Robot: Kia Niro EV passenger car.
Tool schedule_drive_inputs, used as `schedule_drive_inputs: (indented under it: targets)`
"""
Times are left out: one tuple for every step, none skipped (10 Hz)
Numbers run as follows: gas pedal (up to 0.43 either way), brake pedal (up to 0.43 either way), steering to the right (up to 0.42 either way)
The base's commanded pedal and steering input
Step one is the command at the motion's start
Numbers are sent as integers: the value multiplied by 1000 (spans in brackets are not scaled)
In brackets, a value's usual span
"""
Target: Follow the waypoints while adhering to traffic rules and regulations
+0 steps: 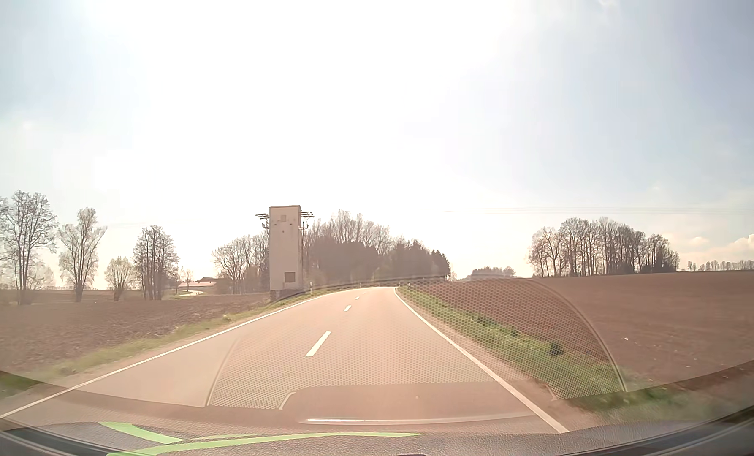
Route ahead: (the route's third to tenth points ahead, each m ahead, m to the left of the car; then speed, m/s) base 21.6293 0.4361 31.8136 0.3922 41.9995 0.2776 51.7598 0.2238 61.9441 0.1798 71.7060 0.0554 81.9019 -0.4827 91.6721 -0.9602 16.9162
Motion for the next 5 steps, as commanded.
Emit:
schedule_drive_inputs:
  targets:
    - [441, 0, 0]
    - [441, 0, -1]
    - [441, 0, -1]
    - [441, 0, -1]
    - [441, 0, -1]
